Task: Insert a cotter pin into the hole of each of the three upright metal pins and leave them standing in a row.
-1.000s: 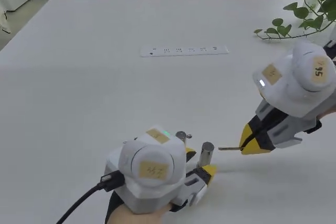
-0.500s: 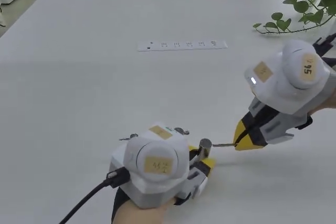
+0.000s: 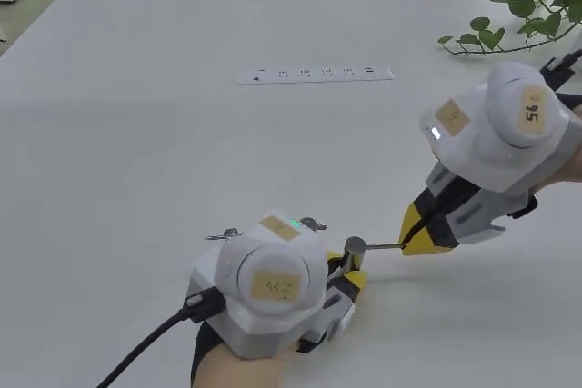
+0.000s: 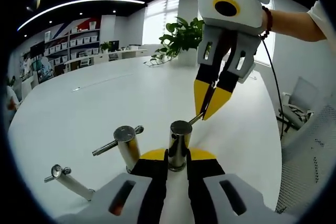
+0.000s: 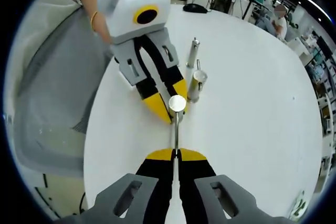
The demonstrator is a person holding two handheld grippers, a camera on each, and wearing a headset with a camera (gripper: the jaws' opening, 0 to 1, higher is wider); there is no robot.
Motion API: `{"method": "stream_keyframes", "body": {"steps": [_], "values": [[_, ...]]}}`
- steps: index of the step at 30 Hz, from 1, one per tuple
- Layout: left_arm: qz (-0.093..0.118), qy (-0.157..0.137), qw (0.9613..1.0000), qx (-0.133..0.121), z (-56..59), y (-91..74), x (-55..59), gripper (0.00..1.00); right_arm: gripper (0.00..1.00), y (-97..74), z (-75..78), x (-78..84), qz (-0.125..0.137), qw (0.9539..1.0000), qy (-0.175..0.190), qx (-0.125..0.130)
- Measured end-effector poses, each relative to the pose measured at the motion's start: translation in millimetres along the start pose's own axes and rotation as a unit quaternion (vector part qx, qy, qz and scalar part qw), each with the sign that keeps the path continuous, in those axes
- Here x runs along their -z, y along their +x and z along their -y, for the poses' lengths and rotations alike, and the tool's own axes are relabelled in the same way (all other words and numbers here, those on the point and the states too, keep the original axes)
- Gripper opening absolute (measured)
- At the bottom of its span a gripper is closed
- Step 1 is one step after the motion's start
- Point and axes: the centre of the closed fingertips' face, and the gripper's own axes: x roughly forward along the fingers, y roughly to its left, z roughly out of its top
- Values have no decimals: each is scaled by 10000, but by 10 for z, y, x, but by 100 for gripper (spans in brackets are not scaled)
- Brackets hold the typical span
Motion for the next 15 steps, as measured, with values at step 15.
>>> {"method": "stream_keyframes", "body": {"steps": [15], "values": [[-6, -26, 10000, 36, -5, 13, 15, 12, 3, 25, 17, -136, -8, 9996, -288, -42]]}}
